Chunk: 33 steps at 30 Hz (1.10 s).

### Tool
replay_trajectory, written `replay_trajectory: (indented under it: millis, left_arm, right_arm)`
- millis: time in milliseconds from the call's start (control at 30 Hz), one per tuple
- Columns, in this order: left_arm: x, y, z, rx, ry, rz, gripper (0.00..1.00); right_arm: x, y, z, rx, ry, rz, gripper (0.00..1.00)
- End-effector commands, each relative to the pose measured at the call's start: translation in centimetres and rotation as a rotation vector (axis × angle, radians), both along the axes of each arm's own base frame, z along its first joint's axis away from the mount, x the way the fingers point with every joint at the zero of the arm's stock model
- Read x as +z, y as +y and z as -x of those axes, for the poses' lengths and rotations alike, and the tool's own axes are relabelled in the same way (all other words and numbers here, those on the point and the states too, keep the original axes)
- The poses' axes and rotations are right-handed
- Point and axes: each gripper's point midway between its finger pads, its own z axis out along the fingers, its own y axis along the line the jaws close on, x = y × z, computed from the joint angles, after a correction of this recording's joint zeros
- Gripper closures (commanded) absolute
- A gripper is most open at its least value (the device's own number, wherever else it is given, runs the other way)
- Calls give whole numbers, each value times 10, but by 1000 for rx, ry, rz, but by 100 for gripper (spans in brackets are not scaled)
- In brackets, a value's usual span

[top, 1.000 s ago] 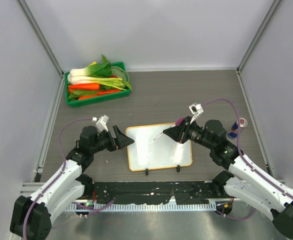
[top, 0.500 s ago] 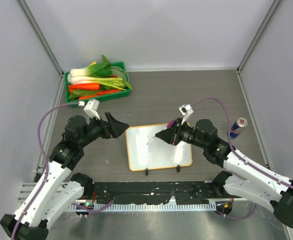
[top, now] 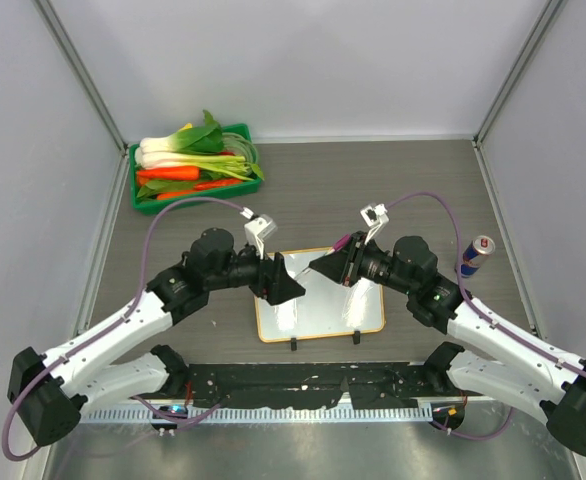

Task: Write a sentence on the whiteboard
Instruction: Pass from the right arm to the left, then pass from the left arm to the right

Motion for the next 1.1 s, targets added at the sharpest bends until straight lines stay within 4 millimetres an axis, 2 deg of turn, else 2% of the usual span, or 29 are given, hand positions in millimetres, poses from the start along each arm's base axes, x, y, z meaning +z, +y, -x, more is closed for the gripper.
replay_trajectory:
  millis: [0,200,267,367,533,633,667,767,900,967,1067]
  left_arm:
    - [31,-17,-7,-62,-139,79,24]
    - [30,-24,-9,-86,-155,82,38]
    - [29,-25,-9,-96,-154,78,45]
    - [28,-26,-6,-114,-153,79,63]
    - [29,-26,-1,-132,-161,89,98]
    - [30,-24,2,-136,-170,92,100]
    - [31,-23,3,-141,-174,92,100]
    - [31,-22,4,-140,-168,84,100]
    - [35,-20,10,-156,-164,92,100]
    - [37,-19,12,-160,-168,99,100]
    - [40,-17,15,-167,-168,103,100]
  right_arm:
    - [37,4,1,12,-66,-83,99]
    - [39,2,4,15,-69,-90,99]
    - [39,2,5,21,-66,-93,99]
    - [39,2,7,24,-64,-98,99]
    - [40,3,8,34,-64,-104,99]
    - [40,4,11,57,-70,-114,98]
    - [41,5,13,65,-73,-117,94]
    - [42,7,16,88,-77,-120,72]
    - [45,8,19,112,-86,-126,52]
    - [46,10,23,138,-94,-128,48]
    - [46,11,25,152,-96,-124,48]
